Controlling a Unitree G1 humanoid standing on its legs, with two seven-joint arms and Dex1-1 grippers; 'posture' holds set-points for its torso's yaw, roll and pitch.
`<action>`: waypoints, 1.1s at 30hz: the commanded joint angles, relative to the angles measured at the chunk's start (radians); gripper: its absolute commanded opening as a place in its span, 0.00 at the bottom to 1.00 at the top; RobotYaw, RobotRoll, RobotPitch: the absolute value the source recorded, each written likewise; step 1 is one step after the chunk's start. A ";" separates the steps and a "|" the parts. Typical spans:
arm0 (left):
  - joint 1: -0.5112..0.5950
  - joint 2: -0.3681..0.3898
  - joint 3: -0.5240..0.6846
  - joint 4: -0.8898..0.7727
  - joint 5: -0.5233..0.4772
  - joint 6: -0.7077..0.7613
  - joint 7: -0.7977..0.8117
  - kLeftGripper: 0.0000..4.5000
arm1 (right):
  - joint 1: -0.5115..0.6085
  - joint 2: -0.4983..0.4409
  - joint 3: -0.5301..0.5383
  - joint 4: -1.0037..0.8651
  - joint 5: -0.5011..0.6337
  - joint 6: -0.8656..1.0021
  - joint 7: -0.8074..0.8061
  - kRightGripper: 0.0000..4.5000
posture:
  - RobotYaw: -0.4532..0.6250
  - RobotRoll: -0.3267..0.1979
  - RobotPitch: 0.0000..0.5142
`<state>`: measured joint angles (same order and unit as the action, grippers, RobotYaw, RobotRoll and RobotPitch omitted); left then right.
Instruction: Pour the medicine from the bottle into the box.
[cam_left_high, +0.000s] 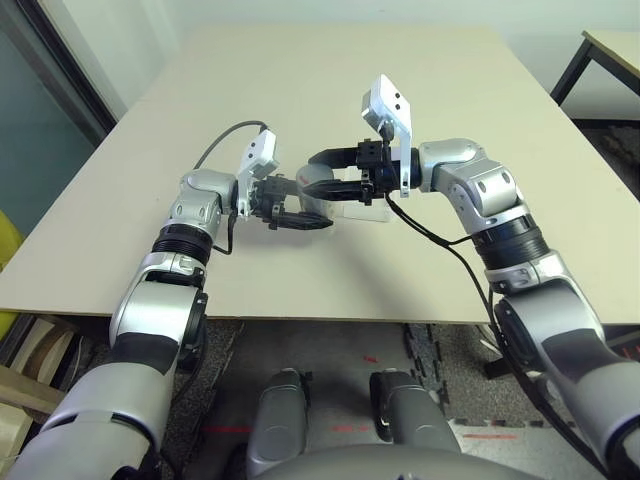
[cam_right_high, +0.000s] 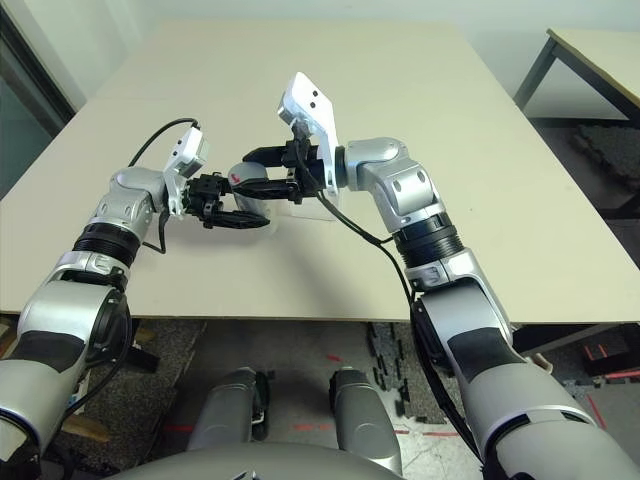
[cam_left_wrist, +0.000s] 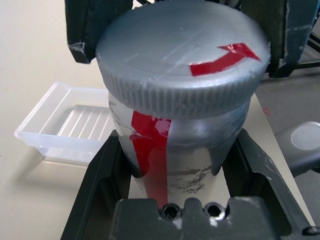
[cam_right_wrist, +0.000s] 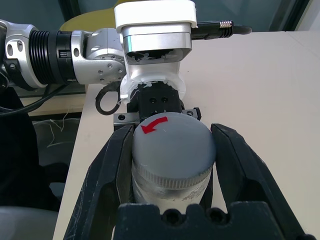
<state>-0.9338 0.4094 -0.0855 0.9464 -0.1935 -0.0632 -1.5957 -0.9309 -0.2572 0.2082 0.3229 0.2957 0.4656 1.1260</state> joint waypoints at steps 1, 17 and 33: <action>0.009 0.001 0.001 -0.021 0.003 0.003 -0.009 0.62 | 0.003 0.016 -0.036 -0.004 0.038 0.044 -0.022 0.57 | 0.38 0.62 0.12; 0.033 0.039 0.027 -0.026 0.003 0.003 0.017 0.62 | -0.012 -0.066 -0.215 0.103 0.033 -0.042 -0.206 0.57 | 0.38 0.62 0.12; 0.073 0.063 0.080 -0.026 -0.010 0.003 0.088 0.62 | 0.103 -0.162 -0.359 0.528 -0.154 -0.394 -0.729 0.57 | 0.37 0.62 0.16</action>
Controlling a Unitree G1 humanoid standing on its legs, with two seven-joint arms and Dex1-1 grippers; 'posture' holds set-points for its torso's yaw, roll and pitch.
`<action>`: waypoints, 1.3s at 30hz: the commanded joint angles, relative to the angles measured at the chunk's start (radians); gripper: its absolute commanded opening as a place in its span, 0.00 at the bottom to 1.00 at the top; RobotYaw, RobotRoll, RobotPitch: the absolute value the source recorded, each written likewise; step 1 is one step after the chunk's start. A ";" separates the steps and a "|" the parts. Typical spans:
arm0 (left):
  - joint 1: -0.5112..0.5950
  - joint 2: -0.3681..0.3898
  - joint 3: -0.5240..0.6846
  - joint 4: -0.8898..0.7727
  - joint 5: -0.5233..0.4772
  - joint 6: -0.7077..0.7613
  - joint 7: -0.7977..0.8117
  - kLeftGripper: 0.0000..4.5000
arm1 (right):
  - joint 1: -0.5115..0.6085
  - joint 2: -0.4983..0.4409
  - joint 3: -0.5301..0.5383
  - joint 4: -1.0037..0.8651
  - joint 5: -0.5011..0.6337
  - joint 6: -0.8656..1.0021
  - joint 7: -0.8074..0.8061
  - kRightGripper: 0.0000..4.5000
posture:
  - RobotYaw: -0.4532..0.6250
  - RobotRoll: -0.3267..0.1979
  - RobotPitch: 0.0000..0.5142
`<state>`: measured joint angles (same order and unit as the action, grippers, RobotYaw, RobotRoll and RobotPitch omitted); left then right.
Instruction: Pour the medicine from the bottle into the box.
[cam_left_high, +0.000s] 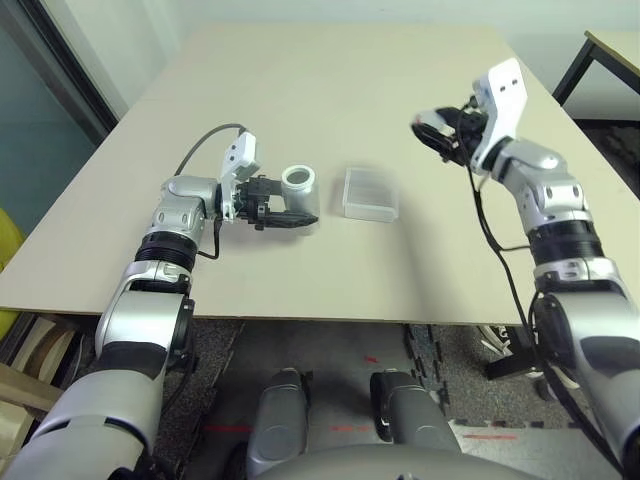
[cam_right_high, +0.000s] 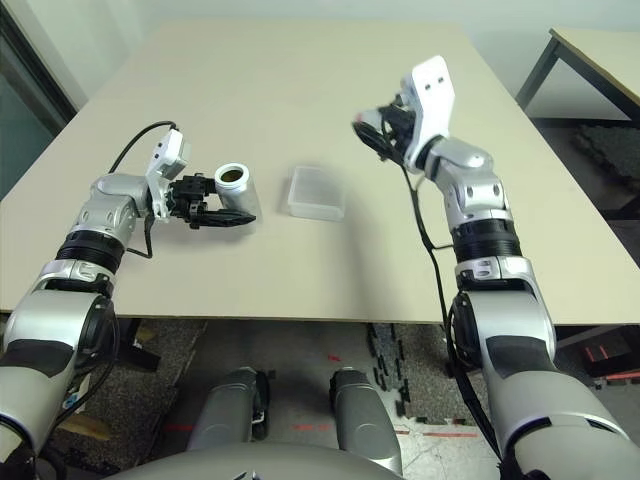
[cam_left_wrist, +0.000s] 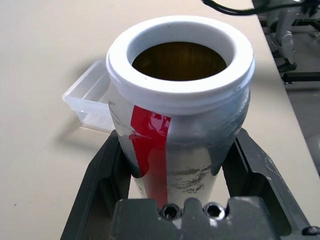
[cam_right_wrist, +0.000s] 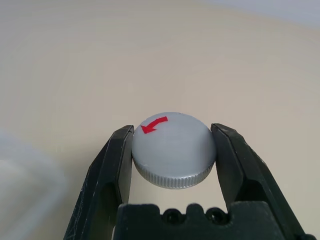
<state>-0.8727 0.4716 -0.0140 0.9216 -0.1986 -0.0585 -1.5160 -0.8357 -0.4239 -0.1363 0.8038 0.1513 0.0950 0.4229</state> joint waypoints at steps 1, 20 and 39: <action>0.011 0.002 0.009 0.002 -0.002 -0.002 0.016 0.62 | 0.014 0.011 -0.019 0.068 -0.007 -0.025 -0.033 0.57 | 0.37 0.62 0.16; -0.005 0.007 0.000 0.050 0.032 -0.040 0.084 0.62 | 0.024 0.043 0.023 0.306 -0.081 -0.069 -0.032 0.65 | 0.38 0.62 0.15; -0.159 -0.062 -0.029 0.235 0.192 -0.213 0.493 0.62 | 0.182 -0.158 0.138 -0.359 -0.073 0.184 0.336 1.00 | 0.36 0.62 0.13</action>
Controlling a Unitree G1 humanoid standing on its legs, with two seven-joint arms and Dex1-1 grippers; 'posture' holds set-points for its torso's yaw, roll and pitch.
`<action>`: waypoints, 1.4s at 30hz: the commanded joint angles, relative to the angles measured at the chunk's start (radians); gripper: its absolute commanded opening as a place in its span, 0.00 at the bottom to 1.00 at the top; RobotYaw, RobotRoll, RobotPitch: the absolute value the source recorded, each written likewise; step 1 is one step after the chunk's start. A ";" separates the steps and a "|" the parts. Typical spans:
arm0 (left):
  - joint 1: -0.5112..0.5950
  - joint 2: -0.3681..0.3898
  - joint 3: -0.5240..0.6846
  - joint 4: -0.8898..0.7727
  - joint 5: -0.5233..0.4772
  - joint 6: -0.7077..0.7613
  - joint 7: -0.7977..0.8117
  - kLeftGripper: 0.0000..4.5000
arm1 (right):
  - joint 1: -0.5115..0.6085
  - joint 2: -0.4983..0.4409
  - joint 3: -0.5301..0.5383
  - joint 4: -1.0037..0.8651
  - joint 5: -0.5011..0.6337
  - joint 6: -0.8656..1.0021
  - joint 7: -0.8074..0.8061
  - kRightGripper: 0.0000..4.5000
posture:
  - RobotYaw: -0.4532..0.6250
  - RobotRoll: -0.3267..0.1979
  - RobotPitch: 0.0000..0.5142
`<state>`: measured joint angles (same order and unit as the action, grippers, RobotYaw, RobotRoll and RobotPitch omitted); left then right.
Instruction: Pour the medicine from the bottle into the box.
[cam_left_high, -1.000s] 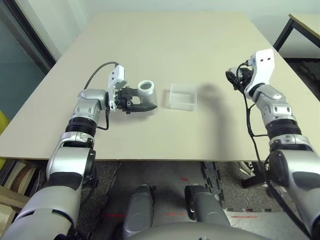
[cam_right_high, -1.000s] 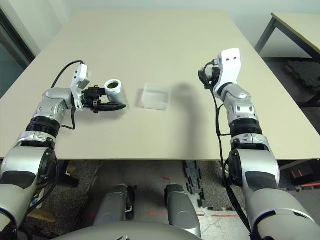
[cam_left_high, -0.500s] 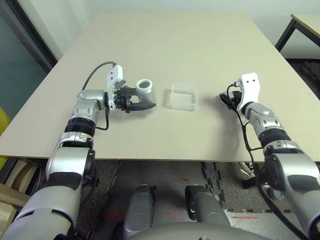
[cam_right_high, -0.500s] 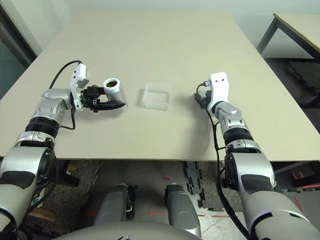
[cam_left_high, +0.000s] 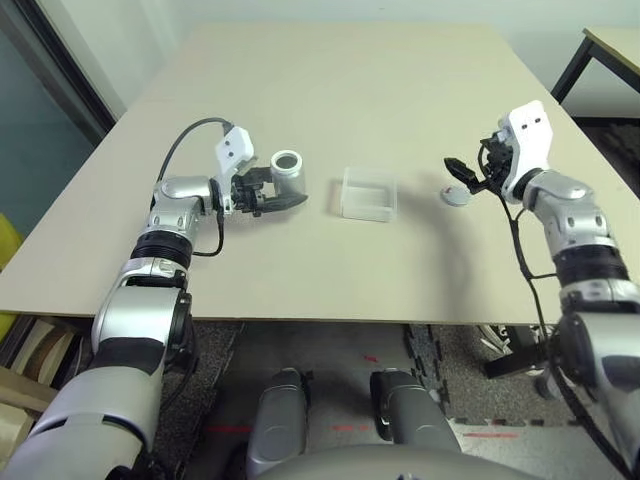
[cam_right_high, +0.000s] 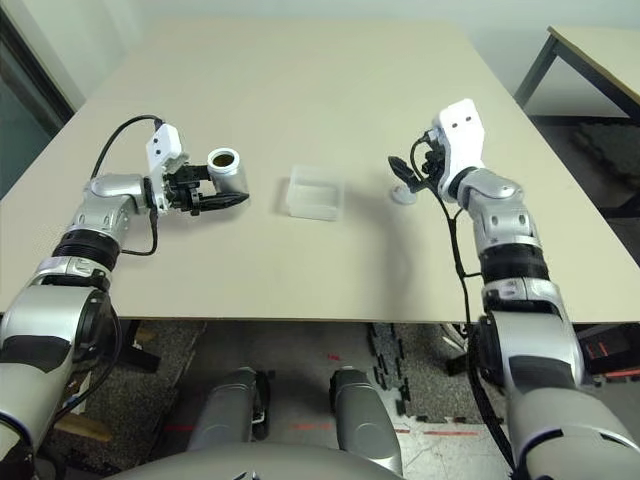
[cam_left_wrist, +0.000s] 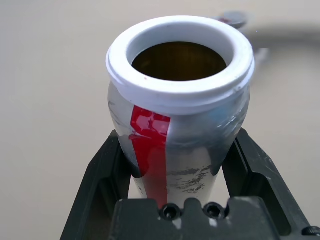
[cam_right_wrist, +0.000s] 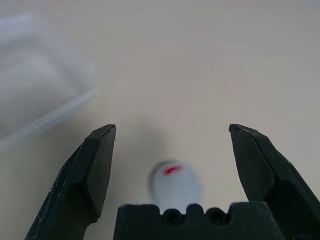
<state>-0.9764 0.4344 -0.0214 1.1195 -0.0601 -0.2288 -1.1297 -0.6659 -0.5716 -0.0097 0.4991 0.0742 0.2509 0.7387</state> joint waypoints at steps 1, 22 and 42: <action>-0.079 -0.037 -0.028 0.053 0.074 -0.054 0.158 0.62 | 0.015 -0.009 0.010 -0.060 0.004 0.031 0.020 1.00 | 0.37 0.62 0.13; -0.517 -0.247 -1.033 0.268 1.231 -0.216 1.228 0.62 | 0.122 -0.017 -0.039 -0.205 0.078 0.094 0.040 1.00 | 0.27 0.62 0.13; -0.452 -0.217 -0.758 0.287 0.979 -0.196 0.944 0.62 | 0.123 0.002 -0.031 -0.273 0.147 0.134 0.046 1.00 | 0.29 0.62 0.14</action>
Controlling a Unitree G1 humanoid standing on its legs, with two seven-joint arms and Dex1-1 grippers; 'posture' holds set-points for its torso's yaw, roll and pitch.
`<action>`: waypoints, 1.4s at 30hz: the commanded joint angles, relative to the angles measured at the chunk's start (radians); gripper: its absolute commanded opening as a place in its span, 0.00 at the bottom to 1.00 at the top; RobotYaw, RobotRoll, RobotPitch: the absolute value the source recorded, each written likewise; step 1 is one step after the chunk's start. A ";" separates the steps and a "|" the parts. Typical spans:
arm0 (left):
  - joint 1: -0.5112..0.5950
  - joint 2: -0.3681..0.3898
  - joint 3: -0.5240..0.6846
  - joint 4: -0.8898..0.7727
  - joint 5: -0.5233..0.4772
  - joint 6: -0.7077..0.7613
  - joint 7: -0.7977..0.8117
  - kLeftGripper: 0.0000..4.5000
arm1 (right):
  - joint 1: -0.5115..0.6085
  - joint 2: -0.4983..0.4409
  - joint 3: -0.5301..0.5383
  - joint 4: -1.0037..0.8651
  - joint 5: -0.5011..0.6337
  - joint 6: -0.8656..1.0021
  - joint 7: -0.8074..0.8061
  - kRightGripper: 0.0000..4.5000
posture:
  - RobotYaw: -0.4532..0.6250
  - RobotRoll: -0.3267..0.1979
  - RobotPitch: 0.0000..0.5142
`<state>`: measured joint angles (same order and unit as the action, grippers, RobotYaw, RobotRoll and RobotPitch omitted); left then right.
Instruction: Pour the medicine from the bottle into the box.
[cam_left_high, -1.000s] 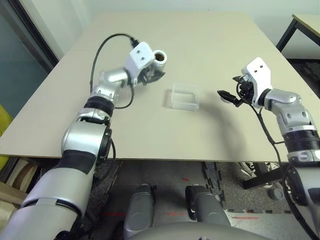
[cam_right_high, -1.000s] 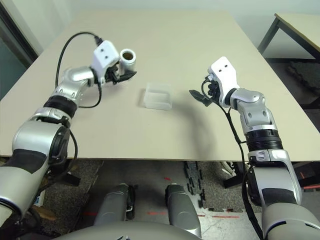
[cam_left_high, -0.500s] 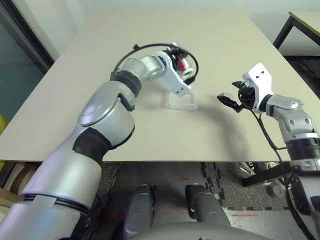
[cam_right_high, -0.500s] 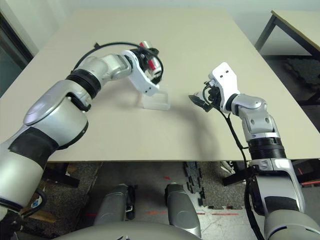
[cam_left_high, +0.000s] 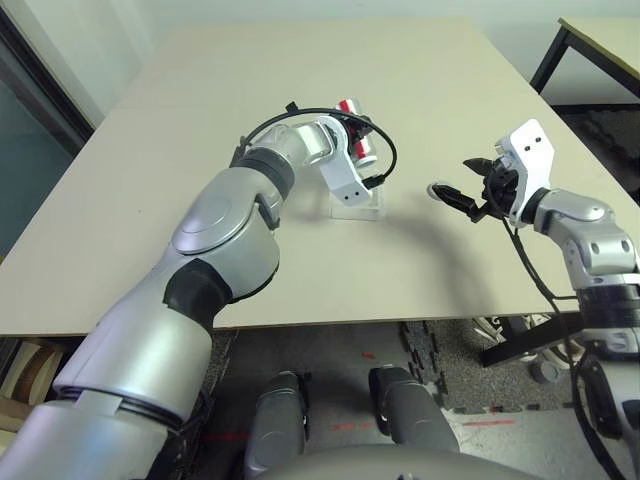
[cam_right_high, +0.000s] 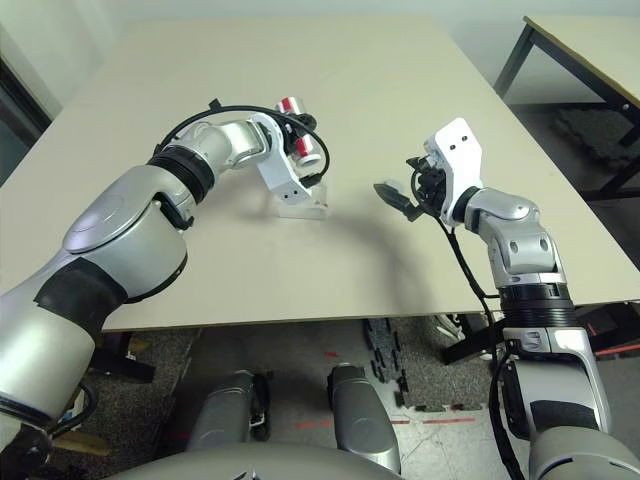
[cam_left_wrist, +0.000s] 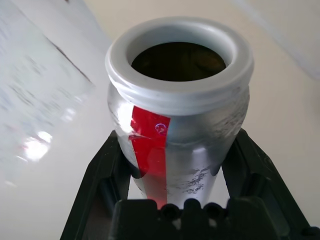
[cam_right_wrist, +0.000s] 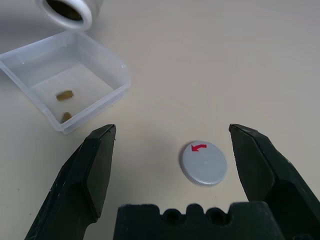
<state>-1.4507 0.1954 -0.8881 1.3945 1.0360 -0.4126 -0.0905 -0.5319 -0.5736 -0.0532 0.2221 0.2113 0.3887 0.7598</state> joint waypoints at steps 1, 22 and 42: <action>0.030 0.032 0.161 0.009 -0.165 -0.010 -0.132 0.62 | -0.012 0.002 0.019 0.006 0.009 -0.007 0.038 1.00 | 0.29 0.62 0.14; 0.329 0.153 0.960 -0.066 -0.918 0.256 -0.608 0.62 | -0.085 -0.005 0.069 0.059 0.005 -0.031 0.222 1.00 | 0.34 0.62 0.14; 0.584 0.089 1.107 -0.136 -1.109 0.099 -0.664 0.62 | -0.119 0.013 0.082 0.100 0.002 -0.045 0.220 1.00 | 0.35 0.62 0.15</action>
<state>-0.8849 0.2880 0.2160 1.2642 -0.0590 -0.2949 -0.7165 -0.6426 -0.5649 0.0263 0.3150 0.2107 0.3513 0.9832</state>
